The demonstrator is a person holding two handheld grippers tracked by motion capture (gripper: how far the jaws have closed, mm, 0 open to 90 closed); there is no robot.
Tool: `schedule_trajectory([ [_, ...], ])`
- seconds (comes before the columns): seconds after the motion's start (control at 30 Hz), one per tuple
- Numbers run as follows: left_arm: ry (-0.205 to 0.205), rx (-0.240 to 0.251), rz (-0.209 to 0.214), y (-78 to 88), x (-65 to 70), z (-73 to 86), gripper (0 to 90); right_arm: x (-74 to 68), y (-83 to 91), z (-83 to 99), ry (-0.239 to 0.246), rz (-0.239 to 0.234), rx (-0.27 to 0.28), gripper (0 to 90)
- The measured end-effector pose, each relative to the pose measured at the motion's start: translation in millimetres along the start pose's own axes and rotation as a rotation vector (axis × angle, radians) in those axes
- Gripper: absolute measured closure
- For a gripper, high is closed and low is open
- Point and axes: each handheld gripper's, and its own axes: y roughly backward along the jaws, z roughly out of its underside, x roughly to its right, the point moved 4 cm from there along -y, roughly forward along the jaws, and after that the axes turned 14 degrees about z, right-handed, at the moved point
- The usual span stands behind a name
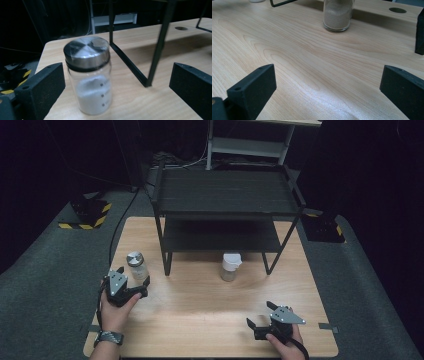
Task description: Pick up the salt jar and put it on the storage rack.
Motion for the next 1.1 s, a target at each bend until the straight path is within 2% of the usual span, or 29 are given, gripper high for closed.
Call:
schedule_trajectory([
  [0.33,0.033,0.006,-0.029,-22.8,-12.6,-2.5,3.0,1.1,-0.9,0.0,-0.009,-0.003,0.001,0.2],
  [0.73,0.06,0.027,-0.051,-35.0,-22.2,-0.8,23.0,1.5,-0.8,0.4,-0.013,-0.003,0.003,0.3],
  [0.9,0.088,0.048,-0.048,-37.7,-26.1,-1.2,26.8,1.6,-0.7,0.7,-0.016,-0.002,0.005,0.2],
  [1.1,0.098,0.044,-0.046,-40.0,-30.8,-0.6,33.8,1.2,-0.5,0.8,-0.017,0.002,0.005,0.2],
])
